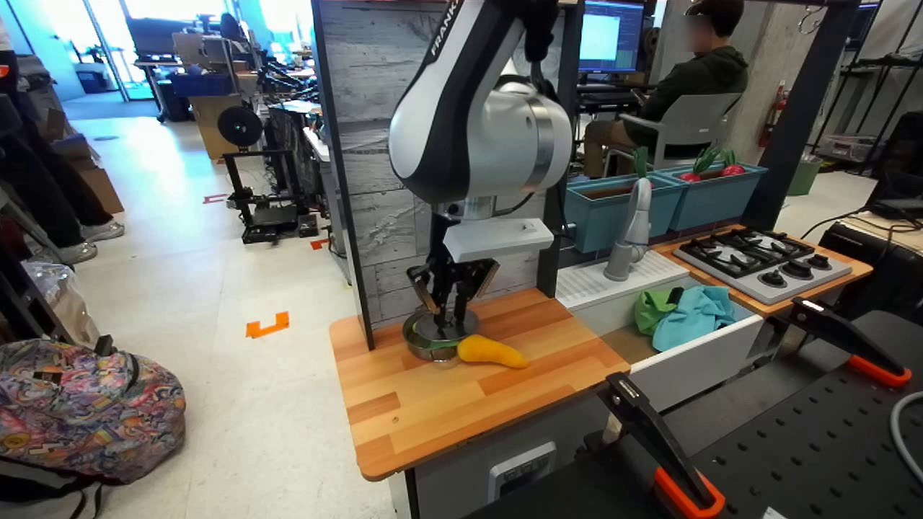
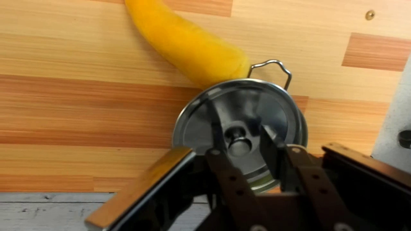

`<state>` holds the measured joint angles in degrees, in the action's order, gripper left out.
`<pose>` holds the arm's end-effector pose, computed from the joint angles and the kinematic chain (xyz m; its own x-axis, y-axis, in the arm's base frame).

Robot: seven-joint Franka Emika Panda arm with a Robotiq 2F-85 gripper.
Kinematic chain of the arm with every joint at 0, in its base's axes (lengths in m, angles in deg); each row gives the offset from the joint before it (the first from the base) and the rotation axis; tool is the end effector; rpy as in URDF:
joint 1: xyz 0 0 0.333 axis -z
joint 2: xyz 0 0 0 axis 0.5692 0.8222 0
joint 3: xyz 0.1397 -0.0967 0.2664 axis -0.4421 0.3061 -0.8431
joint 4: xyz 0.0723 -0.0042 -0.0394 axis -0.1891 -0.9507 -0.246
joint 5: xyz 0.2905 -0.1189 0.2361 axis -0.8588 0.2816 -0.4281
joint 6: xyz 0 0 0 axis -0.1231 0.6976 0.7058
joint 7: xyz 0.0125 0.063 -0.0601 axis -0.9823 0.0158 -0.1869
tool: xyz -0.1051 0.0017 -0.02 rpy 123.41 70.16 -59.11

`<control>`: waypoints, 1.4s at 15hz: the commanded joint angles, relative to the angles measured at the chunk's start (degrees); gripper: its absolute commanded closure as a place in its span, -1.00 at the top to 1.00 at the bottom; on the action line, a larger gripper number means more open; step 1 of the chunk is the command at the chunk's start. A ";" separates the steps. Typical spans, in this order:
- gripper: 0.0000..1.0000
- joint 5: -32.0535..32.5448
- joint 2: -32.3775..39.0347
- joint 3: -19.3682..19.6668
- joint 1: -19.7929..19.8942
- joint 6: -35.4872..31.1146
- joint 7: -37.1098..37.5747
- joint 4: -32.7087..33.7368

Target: Cover the silver pot

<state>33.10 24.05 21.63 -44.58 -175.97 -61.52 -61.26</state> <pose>0.6324 0.1691 0.0361 0.9860 0.1637 0.0317 0.1661 -0.9808 -0.1022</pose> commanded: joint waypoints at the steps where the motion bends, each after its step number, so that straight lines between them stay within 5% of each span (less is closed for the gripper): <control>1: 0.35 0.91 0.96 1.52 -1.28 0.04 2.22 1.41; 6: 1.00 0.88 0.75 1.78 -1.06 0.36 2.67 1.13; 14: 1.00 0.46 -2.60 0.75 -0.12 -0.22 1.81 -3.27; 21: 1.00 0.11 -12.37 -1.44 2.26 -3.73 -1.18 -16.57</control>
<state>33.17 17.87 21.73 -44.27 -177.26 -60.83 -69.64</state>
